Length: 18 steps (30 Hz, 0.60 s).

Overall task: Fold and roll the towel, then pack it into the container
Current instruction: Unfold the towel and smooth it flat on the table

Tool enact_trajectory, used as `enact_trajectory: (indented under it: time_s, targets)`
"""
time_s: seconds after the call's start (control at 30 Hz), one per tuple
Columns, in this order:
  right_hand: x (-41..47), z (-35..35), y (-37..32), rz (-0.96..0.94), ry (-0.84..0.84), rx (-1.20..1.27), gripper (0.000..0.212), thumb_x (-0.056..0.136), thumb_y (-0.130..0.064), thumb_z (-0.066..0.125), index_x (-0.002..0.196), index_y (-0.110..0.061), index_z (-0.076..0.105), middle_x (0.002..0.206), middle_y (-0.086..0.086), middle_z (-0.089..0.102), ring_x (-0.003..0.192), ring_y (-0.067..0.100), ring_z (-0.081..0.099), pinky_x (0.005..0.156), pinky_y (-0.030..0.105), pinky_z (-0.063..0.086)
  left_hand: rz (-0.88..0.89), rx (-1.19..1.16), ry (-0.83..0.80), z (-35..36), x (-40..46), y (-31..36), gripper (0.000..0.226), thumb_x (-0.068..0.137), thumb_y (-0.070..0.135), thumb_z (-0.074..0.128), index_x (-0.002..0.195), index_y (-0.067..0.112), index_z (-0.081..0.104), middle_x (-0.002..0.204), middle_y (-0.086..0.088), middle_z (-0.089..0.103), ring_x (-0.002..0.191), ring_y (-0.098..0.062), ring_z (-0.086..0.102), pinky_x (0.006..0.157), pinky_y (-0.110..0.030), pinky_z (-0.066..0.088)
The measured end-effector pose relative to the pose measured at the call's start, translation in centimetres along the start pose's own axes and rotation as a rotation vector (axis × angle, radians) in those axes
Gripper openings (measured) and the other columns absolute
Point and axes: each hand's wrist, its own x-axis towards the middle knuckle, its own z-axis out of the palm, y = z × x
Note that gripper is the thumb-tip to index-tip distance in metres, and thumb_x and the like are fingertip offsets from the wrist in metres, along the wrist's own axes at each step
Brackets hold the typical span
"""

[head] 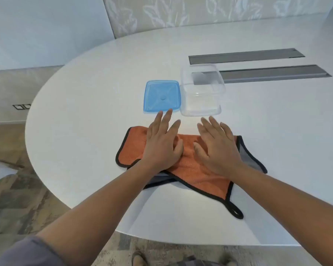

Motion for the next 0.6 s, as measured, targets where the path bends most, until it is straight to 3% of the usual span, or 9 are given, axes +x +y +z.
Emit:
enact_trajectory:
  time_s: [0.1, 0.17, 0.3, 0.47, 0.6]
  targets:
    - [-0.1, 0.0, 0.1, -0.026, -0.088, 0.066, 0.045, 0.097, -0.042, 0.046, 0.12, -0.013, 0.072, 0.128, 0.006, 0.071, 0.123, 0.028, 0.062, 0.105, 0.047, 0.046, -0.015, -0.101, -0.093, 0.3, -0.6, -0.5, 0.05, 0.098, 0.039, 0.055, 0.145, 0.022, 0.054, 0.168, -0.001, 0.026, 0.157, -0.025, 0.01, 0.121, -0.052, 0.017]
    - [-0.2, -0.4, 0.1, -0.024, -0.158, 0.113, 0.04, 0.098, -0.041, 0.047, 0.111, -0.014, 0.074, 0.112, 0.003, 0.075, 0.104, 0.024, 0.067, 0.091, 0.045, 0.053, -0.009, -0.153, -0.147, 0.4, -0.9, -0.9, 0.046, 0.098, 0.043, 0.054, 0.141, 0.025, 0.058, 0.164, 0.003, 0.034, 0.155, -0.022, 0.018, 0.121, -0.051, 0.018]
    - [-0.4, -0.6, 0.5, -0.027, -0.17, 0.175, 0.033, 0.1, -0.036, 0.055, 0.114, -0.016, 0.077, 0.117, 0.0, 0.075, 0.11, 0.02, 0.066, 0.097, 0.039, 0.051, 0.01, -0.156, -0.281, 0.2, -0.8, -1.8, 0.05, 0.097, 0.056, 0.054, 0.141, 0.031, 0.058, 0.158, 0.01, 0.044, 0.151, -0.016, 0.027, 0.123, -0.048, 0.015]
    - [-0.4, -0.7, 0.9, 0.021, -0.199, 0.263, 0.035, 0.096, -0.043, 0.06, 0.114, -0.018, 0.077, 0.128, -0.001, 0.072, 0.121, 0.018, 0.061, 0.101, 0.034, 0.046, 0.019, -0.218, -0.503, -1.0, -1.1, -2.3, 0.09, 0.071, 0.085, 0.062, 0.15, 0.044, 0.045, 0.166, 0.018, 0.024, 0.156, -0.006, 0.001, 0.124, -0.044, -0.009]
    - [-0.7, -1.6, 1.0, 0.035, -0.28, 0.364, 0.031, 0.085, -0.059, 0.061, 0.092, -0.029, 0.063, 0.118, -0.004, 0.07, 0.112, 0.016, 0.061, 0.094, 0.042, 0.051, 0.035, -0.216, -0.707, -2.4, -1.0, -2.3, 0.128, 0.05, 0.085, 0.077, 0.158, 0.047, 0.019, 0.17, 0.018, 0.0, 0.153, -0.005, -0.021, 0.123, -0.048, -0.017]
